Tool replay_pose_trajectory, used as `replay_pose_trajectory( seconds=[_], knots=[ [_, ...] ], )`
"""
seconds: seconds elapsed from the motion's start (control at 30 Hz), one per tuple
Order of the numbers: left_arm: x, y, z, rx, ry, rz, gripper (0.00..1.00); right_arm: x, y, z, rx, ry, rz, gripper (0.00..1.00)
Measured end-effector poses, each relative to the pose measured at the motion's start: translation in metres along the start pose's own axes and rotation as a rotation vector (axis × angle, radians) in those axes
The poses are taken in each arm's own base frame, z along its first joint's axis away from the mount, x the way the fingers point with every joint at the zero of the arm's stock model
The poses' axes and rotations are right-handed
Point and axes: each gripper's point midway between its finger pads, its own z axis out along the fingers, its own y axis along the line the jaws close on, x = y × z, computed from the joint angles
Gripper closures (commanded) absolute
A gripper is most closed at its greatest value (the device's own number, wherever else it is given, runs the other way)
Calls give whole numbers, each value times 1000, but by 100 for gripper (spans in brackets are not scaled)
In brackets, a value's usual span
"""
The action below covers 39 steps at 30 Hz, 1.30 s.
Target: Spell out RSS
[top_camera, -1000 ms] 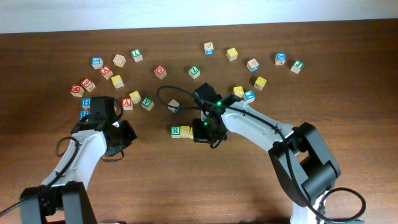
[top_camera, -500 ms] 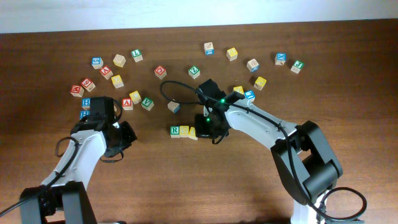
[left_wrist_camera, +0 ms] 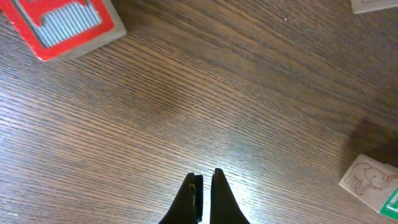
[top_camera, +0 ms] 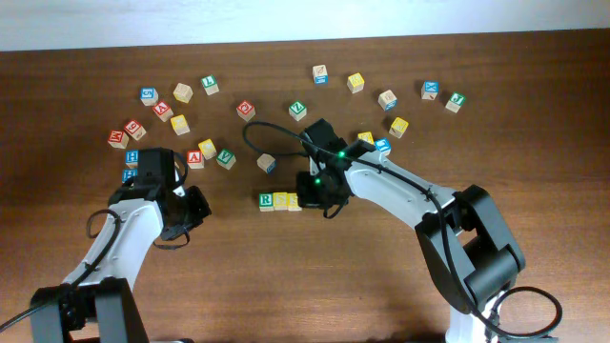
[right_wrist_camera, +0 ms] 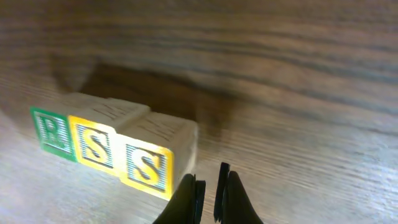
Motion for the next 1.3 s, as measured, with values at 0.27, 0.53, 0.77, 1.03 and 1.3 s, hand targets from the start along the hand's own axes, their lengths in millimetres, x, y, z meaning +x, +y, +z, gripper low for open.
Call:
replay_pose_trajectory(
  seconds=[0.27, 0.53, 0.77, 1.03, 1.3],
  knots=[
    [-1, -6, 2, 16, -6, 17, 100, 24, -1, -24, 85, 124, -22, 96],
    [-3, 2, 6, 5, 4, -8, 100, 46, 21, 5, 132, 67, -29, 96],
    [-2, 4, 6, -2, 8, -13, 100, 33, 24, 10, 122, 0, -16, 96],
    [-2, 4, 6, -4, 8, -13, 100, 25, 28, 10, 105, -34, -23, 96],
    [-2, 5, 6, -6, 7, -13, 100, 21, 32, 10, 90, -53, -28, 96]
  ],
)
